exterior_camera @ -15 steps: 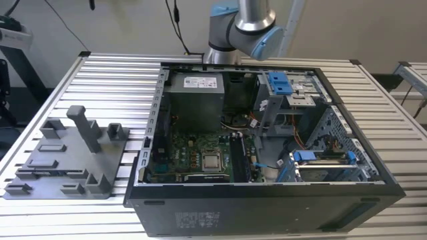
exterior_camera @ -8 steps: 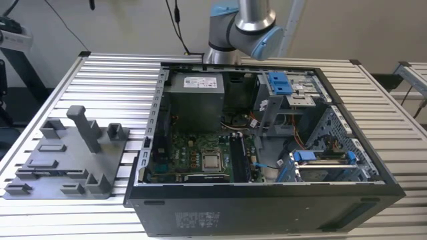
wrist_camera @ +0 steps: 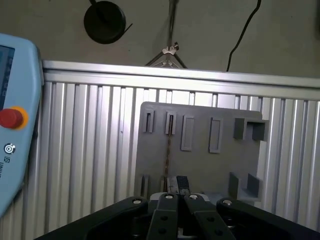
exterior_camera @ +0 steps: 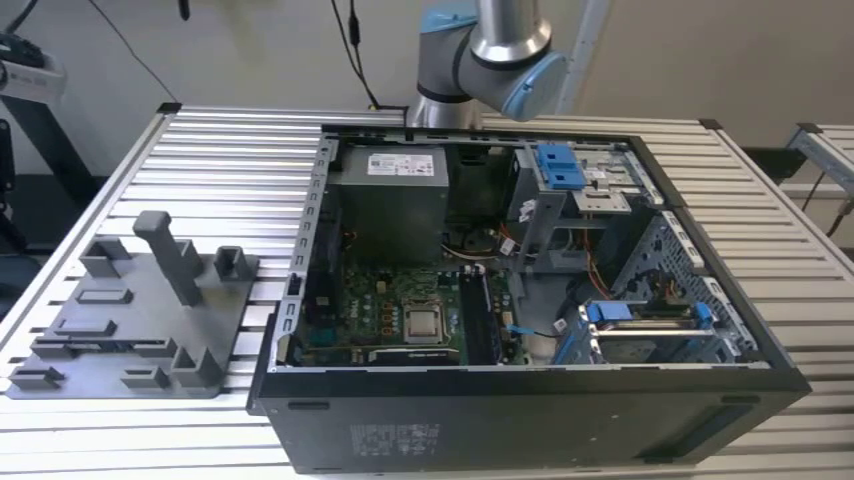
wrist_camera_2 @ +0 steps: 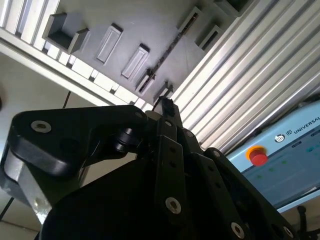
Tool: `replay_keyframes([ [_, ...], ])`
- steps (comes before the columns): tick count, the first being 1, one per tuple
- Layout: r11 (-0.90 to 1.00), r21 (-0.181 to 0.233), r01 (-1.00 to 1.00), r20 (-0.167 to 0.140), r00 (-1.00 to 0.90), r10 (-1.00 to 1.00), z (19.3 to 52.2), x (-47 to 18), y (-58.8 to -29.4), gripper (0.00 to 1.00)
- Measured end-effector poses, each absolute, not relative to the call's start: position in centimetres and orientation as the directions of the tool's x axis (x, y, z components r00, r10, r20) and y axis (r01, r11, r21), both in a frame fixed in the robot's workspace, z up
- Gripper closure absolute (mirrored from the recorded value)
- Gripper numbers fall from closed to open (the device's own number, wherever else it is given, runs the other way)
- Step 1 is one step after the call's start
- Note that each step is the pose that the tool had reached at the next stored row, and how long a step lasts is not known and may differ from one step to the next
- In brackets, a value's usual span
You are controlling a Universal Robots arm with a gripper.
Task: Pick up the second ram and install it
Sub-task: 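Pick up the second ram and move it above second insertion slot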
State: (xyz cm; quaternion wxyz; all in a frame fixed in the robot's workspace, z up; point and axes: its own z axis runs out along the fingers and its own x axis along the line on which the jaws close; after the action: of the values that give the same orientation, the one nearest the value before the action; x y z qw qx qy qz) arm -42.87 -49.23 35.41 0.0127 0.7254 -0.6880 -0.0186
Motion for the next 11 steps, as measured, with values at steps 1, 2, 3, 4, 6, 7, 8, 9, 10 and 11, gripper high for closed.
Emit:
replay_keyframes([
  [1, -0.053, 0.044, -0.998, -0.01, 0.053, -0.999, 35.41, -42.87, -49.23, 0.89],
  [2, -0.053, 0.044, -0.998, -0.01, 0.053, -0.999, 35.41, -42.87, -49.23, 0.89],
  [3, -0.054, 0.044, -0.998, -0.01, 0.053, -0.999, 35.41, -42.87, -49.23, 0.89],
  [4, -0.054, 0.044, -0.998, -0.01, 0.053, -0.999, 35.41, -42.87, -49.23, 0.89],
  [6, -0.054, 0.044, -0.998, -0.01, 0.054, -0.999, 35.41, -42.87, -49.23, 0.82],
  [7, -0.054, 0.044, -0.998, -0.01, 0.054, -0.998, 35.41, -42.87, -49.23, 0.82],
  [8, -0.055, 0.044, -0.998, -0.01, 0.054, -0.998, 35.41, -42.87, -49.23, 0.76],
  [9, -0.055, 0.044, -0.998, -0.01, 0.054, -0.998, 35.41, -42.87, -49.23, 0.7],
  [10, -0.055, 0.044, -0.998, -0.01, 0.055, -0.998, 35.41, -42.87, -49.23, 0.7],
  [11, -0.055, 0.044, -0.998, -0.01, 0.055, -0.998, 35.41, -42.87, -49.23, 0.64],
])
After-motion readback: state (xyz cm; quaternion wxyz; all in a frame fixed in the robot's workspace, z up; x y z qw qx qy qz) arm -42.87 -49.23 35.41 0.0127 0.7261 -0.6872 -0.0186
